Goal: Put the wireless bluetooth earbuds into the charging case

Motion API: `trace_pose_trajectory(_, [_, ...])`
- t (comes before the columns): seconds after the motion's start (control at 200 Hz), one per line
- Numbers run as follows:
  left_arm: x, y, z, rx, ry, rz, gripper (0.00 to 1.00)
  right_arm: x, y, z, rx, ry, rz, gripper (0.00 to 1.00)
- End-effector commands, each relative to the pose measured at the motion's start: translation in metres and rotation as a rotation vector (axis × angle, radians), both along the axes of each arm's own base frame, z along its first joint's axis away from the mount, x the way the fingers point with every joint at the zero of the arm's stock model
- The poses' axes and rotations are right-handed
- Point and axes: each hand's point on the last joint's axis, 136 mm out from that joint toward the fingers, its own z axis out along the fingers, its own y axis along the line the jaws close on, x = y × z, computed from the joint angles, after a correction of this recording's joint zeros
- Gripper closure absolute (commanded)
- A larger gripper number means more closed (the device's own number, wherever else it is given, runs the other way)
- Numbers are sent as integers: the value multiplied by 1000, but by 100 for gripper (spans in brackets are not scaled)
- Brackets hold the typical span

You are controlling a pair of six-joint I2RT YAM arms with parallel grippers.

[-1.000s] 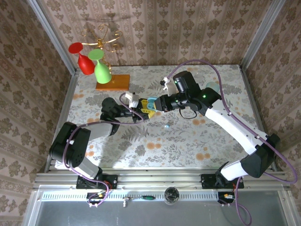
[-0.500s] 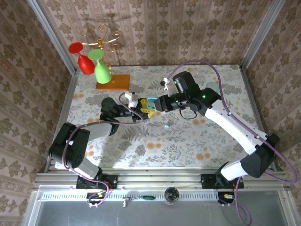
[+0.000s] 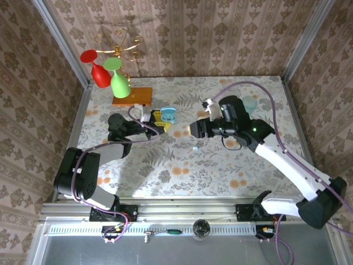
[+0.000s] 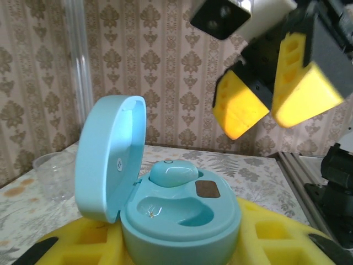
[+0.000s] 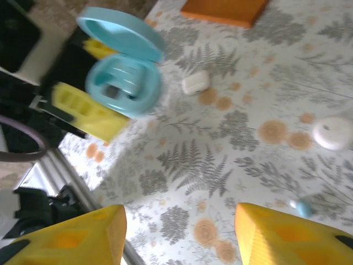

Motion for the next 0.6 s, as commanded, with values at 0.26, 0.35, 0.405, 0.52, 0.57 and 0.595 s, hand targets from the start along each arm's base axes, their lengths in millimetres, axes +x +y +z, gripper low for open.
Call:
trace_pose_trajectory(0.26, [-4,16,20,-25,-59,36,74,45,-35,-134,-15,334,-276,49])
trace_pose_trajectory(0.35, [-4,17,19,-24,-51,35,74,44,-28,-170,-45,460,-267,53])
trace_pose_trajectory(0.405, [-5,17,19,-25,-51,37,74,41,-20,-184,-27,529,-252,55])
trace_pose_trajectory(0.52, [-6,18,18,-26,-49,41,74,34,-6,-207,-11,604,-240,56])
trace_pose_trajectory(0.57, [-6,18,17,-26,-46,44,74,30,-3,-214,-18,627,-241,57])
trace_pose_trajectory(0.595, [-6,18,17,-26,-45,45,74,29,-2,-217,-20,637,-241,57])
